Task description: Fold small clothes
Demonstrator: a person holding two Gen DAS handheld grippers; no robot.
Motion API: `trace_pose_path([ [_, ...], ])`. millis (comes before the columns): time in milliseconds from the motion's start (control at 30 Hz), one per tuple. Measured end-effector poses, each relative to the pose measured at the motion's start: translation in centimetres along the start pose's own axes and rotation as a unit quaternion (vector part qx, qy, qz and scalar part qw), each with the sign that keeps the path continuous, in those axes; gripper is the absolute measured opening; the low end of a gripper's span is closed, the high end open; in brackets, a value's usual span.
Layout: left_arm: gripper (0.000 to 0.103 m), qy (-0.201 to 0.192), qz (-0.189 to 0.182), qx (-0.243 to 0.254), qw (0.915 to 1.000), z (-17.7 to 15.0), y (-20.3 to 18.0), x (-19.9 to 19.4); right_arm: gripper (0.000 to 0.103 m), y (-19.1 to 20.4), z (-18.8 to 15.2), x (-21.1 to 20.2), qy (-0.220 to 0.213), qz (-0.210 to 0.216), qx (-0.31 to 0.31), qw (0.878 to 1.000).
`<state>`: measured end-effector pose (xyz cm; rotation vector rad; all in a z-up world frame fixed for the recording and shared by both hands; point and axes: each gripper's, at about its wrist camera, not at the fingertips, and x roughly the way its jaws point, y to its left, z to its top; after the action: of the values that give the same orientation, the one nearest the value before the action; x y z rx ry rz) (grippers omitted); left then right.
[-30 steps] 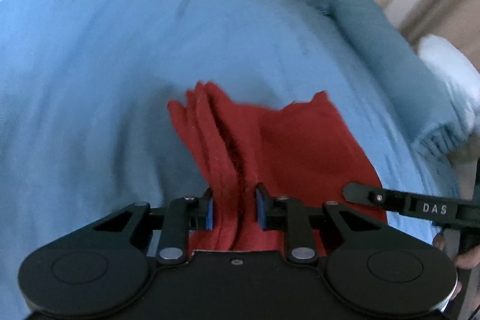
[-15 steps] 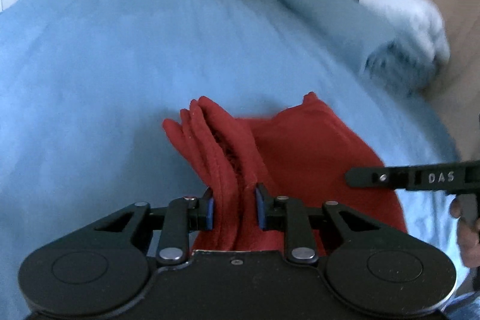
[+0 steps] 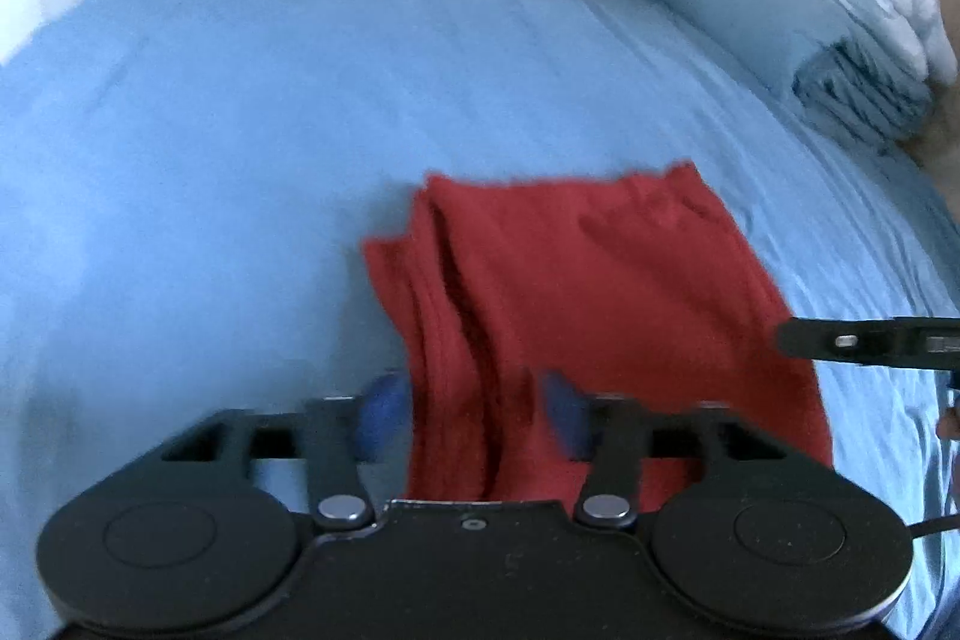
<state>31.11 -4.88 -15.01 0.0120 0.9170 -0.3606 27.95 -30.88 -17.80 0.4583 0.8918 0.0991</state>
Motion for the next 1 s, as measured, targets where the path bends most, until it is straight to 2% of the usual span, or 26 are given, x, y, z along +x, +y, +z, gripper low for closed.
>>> trace_pose_path([
  [33, 0.097, -0.014, 0.004, -0.002, 0.9999, 0.0, 0.1, -1.2, 0.097, 0.3, 0.2, -1.1, -0.015, -0.002, -0.002, 1.000],
  [67, 0.099, -0.033, 0.006, -0.005, 0.9994, 0.2, 0.2, -2.5, 0.103, 0.7, 0.4, -2.2, -0.028, -0.008, -0.004, 1.000],
  [133, 0.099, -0.058, 0.007, -0.015, 0.9982, 1.0, 0.3, -5.6, 0.103, 1.7, 0.9, -4.4, -0.048, -0.022, -0.019, 0.998],
  [233, 0.099, -0.074, 0.035, -0.029, 0.9962, 1.8, 0.1, -10.3, 0.103, 4.0, 1.3, -8.8, -0.069, -0.029, -0.050, 0.996],
  [333, 0.101, -0.098, 0.045, -0.036, 0.9936, 1.5, -0.4, -16.0, 0.103, 6.3, 1.3, -13.9, -0.085, -0.036, -0.065, 0.994],
  [433, 0.103, -0.099, 0.076, -0.029, 0.9917, 0.3, -1.3, -21.5, 0.103, 9.0, 0.6, -19.7, -0.107, -0.053, -0.081, 0.989],
  [533, 0.103, -0.102, 0.089, -0.030, 0.9903, -2.2, -1.7, -25.6, 0.103, 11.5, -1.2, -24.8, -0.134, -0.079, -0.101, 0.983],
  [700, 0.103, -0.094, 0.100, -0.035, 0.9899, -7.1, -2.6, -28.7, 0.103, 14.0, -6.3, -29.0, -0.129, -0.125, -0.122, 0.976],
  [867, 0.103, -0.078, 0.100, -0.035, 0.9913, -11.5, -3.7, -29.4, 0.103, 14.3, -11.8, -28.9, -0.105, -0.157, -0.109, 0.976],
  [1000, 0.103, -0.077, 0.102, -0.012, 0.9918, -13.1, -4.6, -29.3, 0.103, 13.7, -14.7, -28.0, -0.085, -0.168, -0.089, 0.978],
])
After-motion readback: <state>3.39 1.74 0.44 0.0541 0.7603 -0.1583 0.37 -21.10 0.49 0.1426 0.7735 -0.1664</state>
